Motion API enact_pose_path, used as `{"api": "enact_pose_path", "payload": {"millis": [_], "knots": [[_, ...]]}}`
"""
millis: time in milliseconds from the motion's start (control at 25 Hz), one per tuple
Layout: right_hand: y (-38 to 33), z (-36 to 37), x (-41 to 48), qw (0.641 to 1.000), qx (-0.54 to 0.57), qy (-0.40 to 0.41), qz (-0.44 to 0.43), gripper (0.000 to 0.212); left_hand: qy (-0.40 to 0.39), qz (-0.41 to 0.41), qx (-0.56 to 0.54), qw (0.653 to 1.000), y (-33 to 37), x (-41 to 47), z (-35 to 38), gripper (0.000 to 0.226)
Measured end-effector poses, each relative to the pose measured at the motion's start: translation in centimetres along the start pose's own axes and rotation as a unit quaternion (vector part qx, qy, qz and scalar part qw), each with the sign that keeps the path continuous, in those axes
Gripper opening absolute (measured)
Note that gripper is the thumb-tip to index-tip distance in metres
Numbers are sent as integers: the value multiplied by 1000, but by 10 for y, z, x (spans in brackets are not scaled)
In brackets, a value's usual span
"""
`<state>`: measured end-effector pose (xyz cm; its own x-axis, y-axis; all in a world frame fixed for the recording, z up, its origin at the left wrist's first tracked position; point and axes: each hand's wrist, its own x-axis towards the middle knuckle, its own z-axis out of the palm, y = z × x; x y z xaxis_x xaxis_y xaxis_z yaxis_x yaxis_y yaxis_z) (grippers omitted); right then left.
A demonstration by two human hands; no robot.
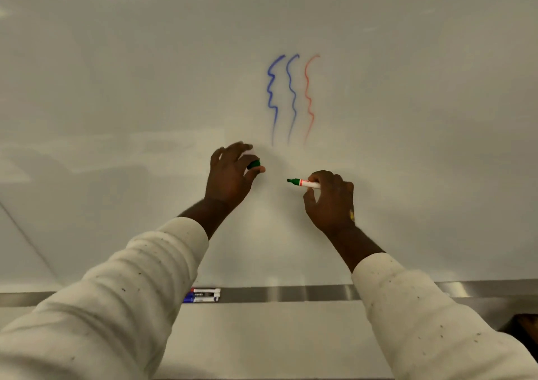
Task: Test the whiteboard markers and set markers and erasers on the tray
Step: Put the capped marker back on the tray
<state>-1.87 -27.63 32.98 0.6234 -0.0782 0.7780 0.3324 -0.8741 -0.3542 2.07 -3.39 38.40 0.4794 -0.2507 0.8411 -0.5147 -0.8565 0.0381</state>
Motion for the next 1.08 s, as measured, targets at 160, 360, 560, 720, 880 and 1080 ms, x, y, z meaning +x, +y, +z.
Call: {"api": "enact_pose_path", "payload": {"millis": [160,360,560,720,880,1080], "knots": [[-15,-12,38,998,-26,51,-37,20,34,28,20,999,-10,56,-19,25],[-24,-41,81,989,107,92,-46,28,78,21,28,996,-23,120,-39,31],[-37,-72,125,979,132,147,-40,22,102,35,21,994,-22,146,-40,31],[-48,-84,148,956,173,232,-49,20,110,44,26,993,-23,145,-35,31],[-49,-86,153,934,203,288,-62,22,114,61,31,991,-25,145,-36,26],[-41,-81,162,937,199,285,-17,28,122,71,67,988,-28,144,-32,25]]}}
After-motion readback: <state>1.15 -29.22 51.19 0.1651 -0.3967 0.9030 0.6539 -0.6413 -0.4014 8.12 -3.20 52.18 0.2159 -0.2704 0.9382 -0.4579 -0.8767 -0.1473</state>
